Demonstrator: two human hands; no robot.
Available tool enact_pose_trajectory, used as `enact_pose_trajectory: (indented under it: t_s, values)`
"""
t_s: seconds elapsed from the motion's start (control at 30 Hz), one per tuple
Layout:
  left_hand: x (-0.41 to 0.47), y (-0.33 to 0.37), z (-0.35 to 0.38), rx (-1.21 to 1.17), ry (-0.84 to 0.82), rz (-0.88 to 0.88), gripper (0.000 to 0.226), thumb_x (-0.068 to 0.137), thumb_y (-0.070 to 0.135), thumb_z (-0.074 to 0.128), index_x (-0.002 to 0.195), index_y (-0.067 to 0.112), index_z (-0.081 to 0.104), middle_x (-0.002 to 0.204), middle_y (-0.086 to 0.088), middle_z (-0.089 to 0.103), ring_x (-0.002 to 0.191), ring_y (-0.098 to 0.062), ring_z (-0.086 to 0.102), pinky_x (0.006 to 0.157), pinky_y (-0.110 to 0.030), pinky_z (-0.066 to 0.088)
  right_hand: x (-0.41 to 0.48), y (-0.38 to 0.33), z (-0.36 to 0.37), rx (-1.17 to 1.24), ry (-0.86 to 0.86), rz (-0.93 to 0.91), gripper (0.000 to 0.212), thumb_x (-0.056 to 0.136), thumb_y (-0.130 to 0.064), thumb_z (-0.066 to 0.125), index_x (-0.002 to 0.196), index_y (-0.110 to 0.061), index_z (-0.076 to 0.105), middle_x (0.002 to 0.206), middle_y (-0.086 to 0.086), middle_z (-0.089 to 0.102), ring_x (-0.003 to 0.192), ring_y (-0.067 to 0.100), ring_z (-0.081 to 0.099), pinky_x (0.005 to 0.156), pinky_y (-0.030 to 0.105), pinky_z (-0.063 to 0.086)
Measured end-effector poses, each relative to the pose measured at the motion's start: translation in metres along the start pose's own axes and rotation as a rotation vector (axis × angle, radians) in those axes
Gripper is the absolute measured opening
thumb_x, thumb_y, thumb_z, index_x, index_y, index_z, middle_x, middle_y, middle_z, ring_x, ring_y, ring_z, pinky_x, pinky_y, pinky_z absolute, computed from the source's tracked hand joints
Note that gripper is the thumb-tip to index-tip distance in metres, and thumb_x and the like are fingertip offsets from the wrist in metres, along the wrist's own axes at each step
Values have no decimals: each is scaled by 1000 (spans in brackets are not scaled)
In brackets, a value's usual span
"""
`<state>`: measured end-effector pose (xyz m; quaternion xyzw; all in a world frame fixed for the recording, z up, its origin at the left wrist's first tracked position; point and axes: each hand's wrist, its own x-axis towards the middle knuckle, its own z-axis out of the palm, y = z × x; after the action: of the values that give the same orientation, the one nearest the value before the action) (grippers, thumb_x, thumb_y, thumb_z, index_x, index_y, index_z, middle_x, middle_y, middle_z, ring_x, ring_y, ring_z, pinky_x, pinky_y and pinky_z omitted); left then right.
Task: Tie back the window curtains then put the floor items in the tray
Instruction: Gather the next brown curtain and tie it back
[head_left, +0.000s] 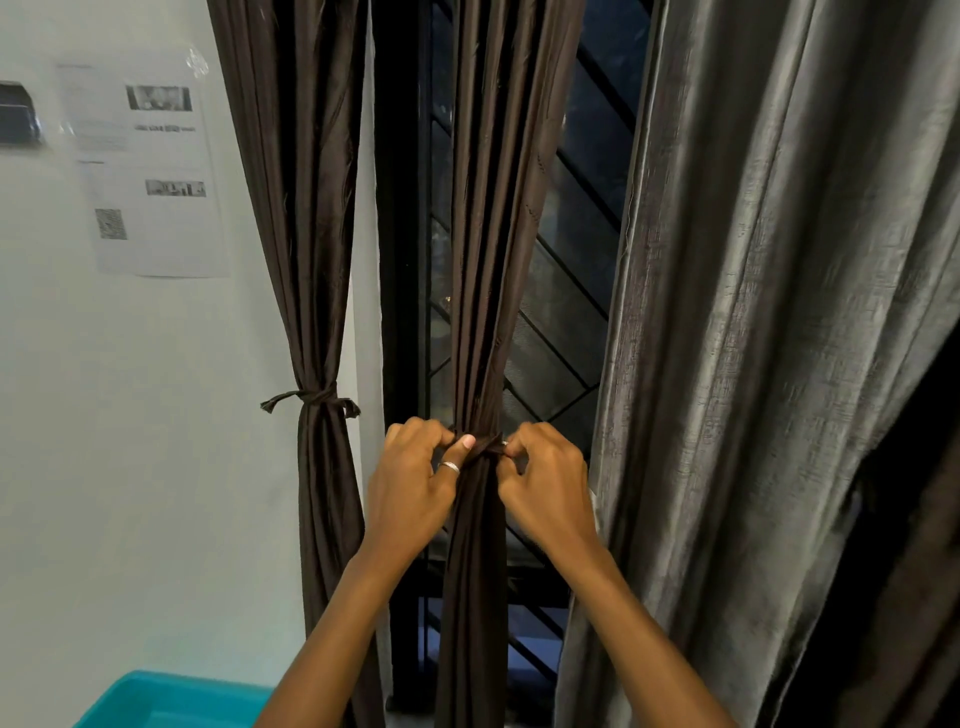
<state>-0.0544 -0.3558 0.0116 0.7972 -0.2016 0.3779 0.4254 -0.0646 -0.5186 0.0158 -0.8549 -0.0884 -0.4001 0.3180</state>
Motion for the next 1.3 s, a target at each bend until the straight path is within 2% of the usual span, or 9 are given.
enact_pose_trajectory:
  t_s: [0.07,0.27,0.47,0.67,0.83,0.97,1.1,1.17,1.3]
  values:
    - [0,-2,-4,26,-8,16,23,95,44,57,78,29,51,79,12,50,83,-9,50,58,-25,43,1,2,-3,-44,2,-17,18,78,-2,65,73,-16,54,82,-4,55,68,12,54,60,31,47]
    - [-1,-5,-11,154,-38,79,23,97,42,56,81,27,51,78,13,47,79,-9,46,53,-31,47,10,11,-10,-150,-9,-26,10,81,0,64,78,-8,59,87,5,57,72,25,58,61,42,49]
    - [-2,-9,-11,139,-25,38,23,97,39,60,80,27,51,77,13,47,78,-9,47,53,-40,49,9,14,-8,-200,-65,-37,8,83,-4,64,83,-10,59,90,4,58,80,24,60,64,39,49]
    - [-2,-8,-8,94,-24,-15,23,96,46,58,82,28,54,76,13,53,73,-6,53,55,-35,50,5,18,-2,-170,-75,20,12,84,-11,68,87,-18,59,92,-2,60,83,21,62,63,28,38]
    - [-3,-3,5,17,-9,-98,18,94,47,60,89,30,60,80,12,58,69,-3,58,60,-35,54,-2,25,3,-56,-115,65,22,86,-24,72,103,-24,58,101,-7,65,93,16,64,71,33,51]
    - [-2,-5,14,-28,-32,-91,14,95,45,59,89,33,59,77,12,58,67,-2,58,59,-33,53,-7,38,-4,47,-153,154,35,86,-37,74,115,-27,60,108,-8,68,97,9,65,81,32,56]
    - [-2,-8,20,-66,-32,-90,12,93,47,60,87,37,58,73,14,57,64,-2,58,54,-28,50,-11,63,-22,-75,105,324,20,91,-28,70,109,-20,65,102,-2,70,94,18,68,80,36,57]
    - [-2,-11,23,-84,-36,-99,12,93,48,60,87,37,58,71,14,58,63,-3,58,53,-27,50,-10,79,-30,-137,148,418,18,92,-22,68,109,-17,64,105,3,69,97,23,67,80,35,54]
    - [-5,-15,32,-149,-63,-120,16,93,51,58,86,37,60,69,13,58,63,-4,59,53,-27,49,-5,108,-31,-227,-45,558,35,93,-30,68,119,-9,59,114,9,68,107,29,65,88,39,54]
